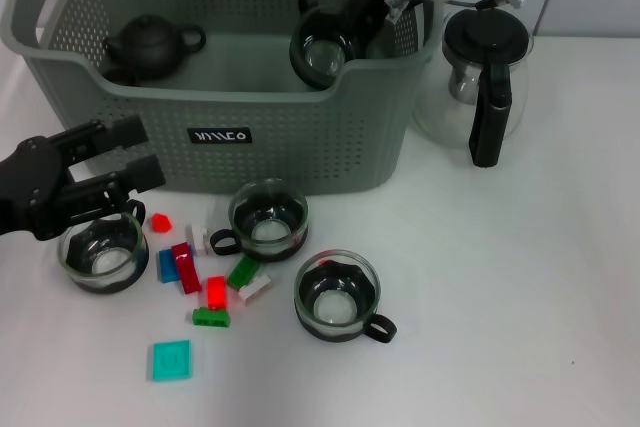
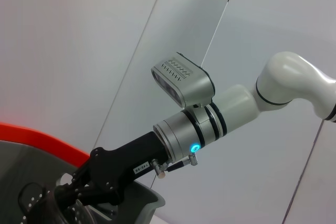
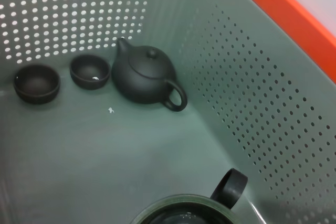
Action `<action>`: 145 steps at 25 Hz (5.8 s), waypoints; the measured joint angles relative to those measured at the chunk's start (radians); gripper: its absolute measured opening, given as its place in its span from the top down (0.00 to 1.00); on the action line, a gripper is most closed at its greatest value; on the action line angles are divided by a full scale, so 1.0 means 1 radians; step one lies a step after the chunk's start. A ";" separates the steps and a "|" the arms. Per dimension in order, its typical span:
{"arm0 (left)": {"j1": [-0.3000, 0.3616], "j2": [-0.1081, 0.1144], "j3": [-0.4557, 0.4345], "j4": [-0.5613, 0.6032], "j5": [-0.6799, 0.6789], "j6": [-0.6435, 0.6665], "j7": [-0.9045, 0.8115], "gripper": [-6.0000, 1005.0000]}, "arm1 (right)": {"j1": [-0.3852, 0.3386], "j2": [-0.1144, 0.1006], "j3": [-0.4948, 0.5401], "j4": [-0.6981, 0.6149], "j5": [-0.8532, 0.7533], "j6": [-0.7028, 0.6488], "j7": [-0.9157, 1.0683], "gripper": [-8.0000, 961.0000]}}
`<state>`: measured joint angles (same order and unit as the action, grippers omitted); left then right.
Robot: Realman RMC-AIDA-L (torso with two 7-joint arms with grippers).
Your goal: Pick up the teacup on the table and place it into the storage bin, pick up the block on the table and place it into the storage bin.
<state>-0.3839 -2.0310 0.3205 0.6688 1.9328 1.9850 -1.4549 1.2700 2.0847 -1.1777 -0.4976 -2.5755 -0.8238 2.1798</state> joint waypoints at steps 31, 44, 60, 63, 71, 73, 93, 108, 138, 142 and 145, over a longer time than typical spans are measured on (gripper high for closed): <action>-0.005 -0.002 -0.001 0.000 -0.012 -0.006 0.002 0.21 | -0.087 -0.007 0.048 -0.392 0.043 -0.217 0.105 0.50; 0.001 0.006 -0.001 0.000 -0.052 -0.010 -0.005 0.21 | -0.172 -0.068 0.183 -0.715 0.333 -0.827 0.172 0.50; -0.008 0.006 -0.001 0.000 -0.052 -0.010 -0.004 0.21 | -0.208 -0.001 -0.102 -0.727 0.127 -1.010 0.155 0.50; -0.010 0.006 -0.002 0.000 -0.052 -0.010 -0.003 0.21 | -0.216 0.020 -0.213 -0.713 0.080 -0.952 0.150 0.50; -0.010 0.004 -0.001 -0.017 -0.052 -0.010 0.000 0.21 | -0.218 0.019 -0.300 -0.558 0.143 -0.797 0.150 0.50; -0.011 0.007 -0.002 -0.022 -0.052 -0.011 0.001 0.21 | -0.216 0.017 -0.298 -0.510 0.159 -0.768 0.145 0.50; -0.009 0.004 -0.001 -0.025 -0.052 -0.014 0.002 0.21 | -0.221 0.022 -0.370 -0.346 0.203 -0.615 0.102 0.44; -0.011 0.003 -0.001 -0.026 -0.052 -0.014 0.004 0.21 | -0.214 0.026 -0.470 -0.276 0.247 -0.472 0.079 0.31; -0.004 0.005 -0.001 -0.046 -0.052 -0.019 0.016 0.21 | -0.224 0.028 -0.602 -0.222 0.298 -0.333 0.063 0.32; -0.004 0.007 -0.001 -0.050 -0.052 -0.019 0.017 0.21 | -0.224 0.028 -0.603 -0.210 0.298 -0.327 0.063 0.32; -0.004 0.007 -0.001 -0.050 -0.052 -0.020 0.019 0.21 | -0.224 0.027 -0.603 -0.205 0.298 -0.327 0.063 0.31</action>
<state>-0.3882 -2.0237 0.3191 0.6186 1.8806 1.9647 -1.4364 1.0462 2.1122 -1.7808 -0.7027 -2.2779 -1.1509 2.2426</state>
